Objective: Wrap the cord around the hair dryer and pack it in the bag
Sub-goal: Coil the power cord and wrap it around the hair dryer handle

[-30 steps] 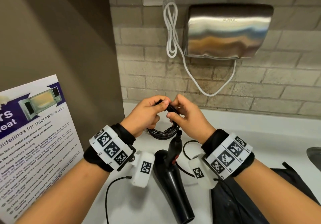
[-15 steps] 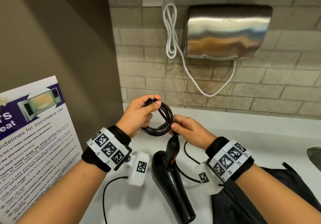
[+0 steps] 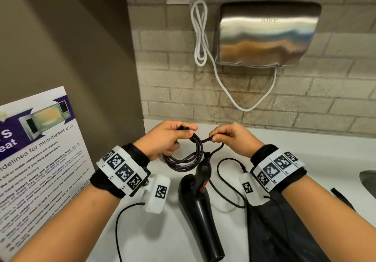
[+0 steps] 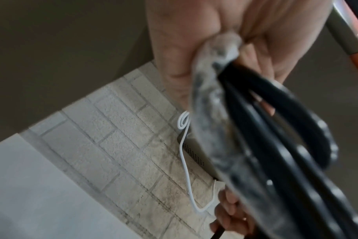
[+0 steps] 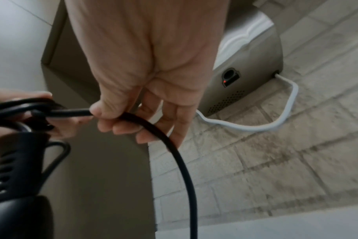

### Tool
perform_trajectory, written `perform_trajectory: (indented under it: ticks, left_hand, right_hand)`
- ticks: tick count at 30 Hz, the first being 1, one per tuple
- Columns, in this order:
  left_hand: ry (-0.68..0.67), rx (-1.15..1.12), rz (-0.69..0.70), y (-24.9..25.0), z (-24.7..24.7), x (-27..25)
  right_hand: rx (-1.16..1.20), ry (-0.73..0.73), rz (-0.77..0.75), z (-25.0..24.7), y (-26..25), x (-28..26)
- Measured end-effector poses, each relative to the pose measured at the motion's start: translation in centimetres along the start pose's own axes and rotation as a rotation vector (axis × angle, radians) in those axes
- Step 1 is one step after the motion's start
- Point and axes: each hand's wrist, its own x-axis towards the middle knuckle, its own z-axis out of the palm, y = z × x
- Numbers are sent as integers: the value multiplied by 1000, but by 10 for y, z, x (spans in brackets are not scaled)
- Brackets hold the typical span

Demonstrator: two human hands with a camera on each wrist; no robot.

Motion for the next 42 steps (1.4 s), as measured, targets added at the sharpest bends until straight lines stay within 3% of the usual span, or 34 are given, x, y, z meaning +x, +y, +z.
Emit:
perform_trajectory:
  ticks: [4, 12, 19, 22, 24, 27, 28, 30, 32, 37, 42]
  left_hand:
    - [-43, 143, -55, -1, 3, -1]
    - [-193, 240, -107, -5, 10, -8]
    - [-210, 235, -39, -10, 7, -11]
    - [-196, 227, -52, -13, 6, -10]
    - [-156, 187, -48, -15, 6, -9]
    - [-85, 151, -16, -16, 3, -6]
    - [-64, 139, -6, -16, 3, -5]
    - [-26, 114, 13, -14, 2, -4]
    - [-8, 96, 28, -11, 2, -3]
    - [-10, 78, 52, -8, 5, 0]
    - [-57, 74, 86, -1, 14, -2]
  right_hand:
    - [-298, 108, -102, -6, -13, -2]
    - [-539, 231, -331, 1, -36, -10]
    - [-352, 284, -369, 3, -29, -17]
    - [-232, 299, -218, 1, -8, -24]
    - [-242, 187, 35, 0, 16, -32]
    - [-376, -306, 440, 8, 60, -48]
    - [-451, -450, 520, 14, 73, -54]
    - [-580, -581, 577, 27, 93, -63]
    - [-612, -566, 562, 39, 106, -68]
    - [-533, -359, 415, 61, 110, -59]
    - [-564, -483, 342, 87, 113, -36]
